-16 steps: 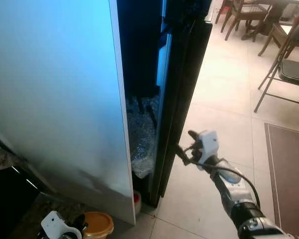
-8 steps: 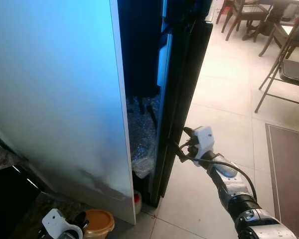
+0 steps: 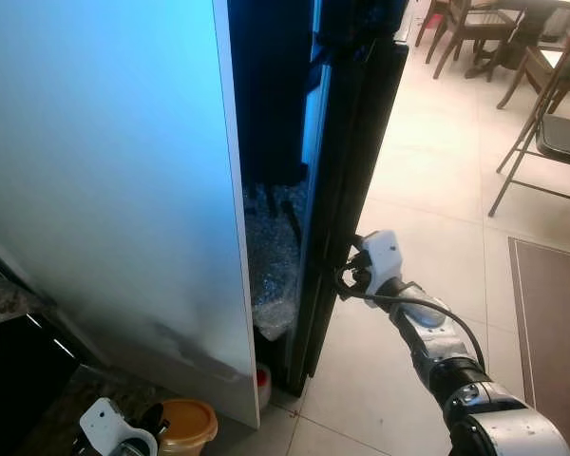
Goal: Restocking fridge
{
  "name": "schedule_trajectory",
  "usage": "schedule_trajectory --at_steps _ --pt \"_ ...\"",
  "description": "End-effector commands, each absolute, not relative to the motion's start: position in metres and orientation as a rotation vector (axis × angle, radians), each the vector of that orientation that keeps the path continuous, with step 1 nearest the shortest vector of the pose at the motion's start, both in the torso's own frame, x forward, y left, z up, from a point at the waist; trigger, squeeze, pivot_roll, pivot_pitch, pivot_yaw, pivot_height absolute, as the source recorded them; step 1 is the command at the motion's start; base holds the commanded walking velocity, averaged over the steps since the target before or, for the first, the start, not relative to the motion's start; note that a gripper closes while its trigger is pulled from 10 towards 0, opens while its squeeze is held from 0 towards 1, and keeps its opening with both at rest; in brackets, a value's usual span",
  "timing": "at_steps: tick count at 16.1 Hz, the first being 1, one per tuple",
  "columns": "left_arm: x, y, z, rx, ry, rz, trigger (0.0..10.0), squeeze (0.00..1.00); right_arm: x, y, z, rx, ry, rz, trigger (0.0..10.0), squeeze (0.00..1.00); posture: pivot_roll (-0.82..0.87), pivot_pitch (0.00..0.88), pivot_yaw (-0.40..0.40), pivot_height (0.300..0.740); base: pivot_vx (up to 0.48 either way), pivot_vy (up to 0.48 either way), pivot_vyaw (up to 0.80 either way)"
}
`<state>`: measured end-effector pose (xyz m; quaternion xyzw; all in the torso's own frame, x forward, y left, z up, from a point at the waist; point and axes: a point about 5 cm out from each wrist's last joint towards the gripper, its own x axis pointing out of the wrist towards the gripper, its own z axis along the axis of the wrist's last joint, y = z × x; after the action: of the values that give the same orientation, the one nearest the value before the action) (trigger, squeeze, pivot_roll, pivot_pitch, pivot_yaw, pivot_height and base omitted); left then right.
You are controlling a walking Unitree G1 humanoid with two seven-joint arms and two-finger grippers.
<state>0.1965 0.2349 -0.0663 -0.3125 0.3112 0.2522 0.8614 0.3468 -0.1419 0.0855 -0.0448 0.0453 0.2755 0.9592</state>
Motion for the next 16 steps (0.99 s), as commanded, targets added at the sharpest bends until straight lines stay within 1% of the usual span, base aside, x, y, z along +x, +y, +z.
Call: schedule_trajectory --at_steps 1,8,12,14,16 --pt "0.192 0.235 -0.069 -0.65 0.667 0.541 10.0 0.0 0.35 -0.139 0.09 -0.113 0.079 0.556 10.0 0.0 -0.02 0.002 -0.008 0.74 0.0 0.0 0.0" --pt "0.189 0.233 -0.071 -0.647 0.682 0.539 10.0 0.0 0.351 -0.155 0.09 -0.168 0.047 0.377 10.0 0.0 -0.02 0.0 -0.01 0.74 0.0 0.0 0.0" --pt "0.188 0.234 -0.071 -0.645 0.682 0.542 10.0 0.0 0.343 -0.176 0.078 -0.168 0.064 0.223 10.0 0.0 -0.02 0.003 -0.009 0.74 0.0 0.0 0.0" --pt "0.187 0.235 -0.071 -0.644 0.682 0.543 10.0 0.0 0.34 -0.181 0.075 -0.161 0.069 0.193 10.0 0.0 -0.02 0.003 -0.008 0.74 0.0 0.0 0.0" --pt "0.186 0.235 -0.072 -0.641 0.685 0.542 10.0 0.0 0.329 -0.2 0.064 -0.118 0.091 0.104 10.0 0.0 -0.03 0.005 -0.006 0.74 0.0 0.0 0.0"
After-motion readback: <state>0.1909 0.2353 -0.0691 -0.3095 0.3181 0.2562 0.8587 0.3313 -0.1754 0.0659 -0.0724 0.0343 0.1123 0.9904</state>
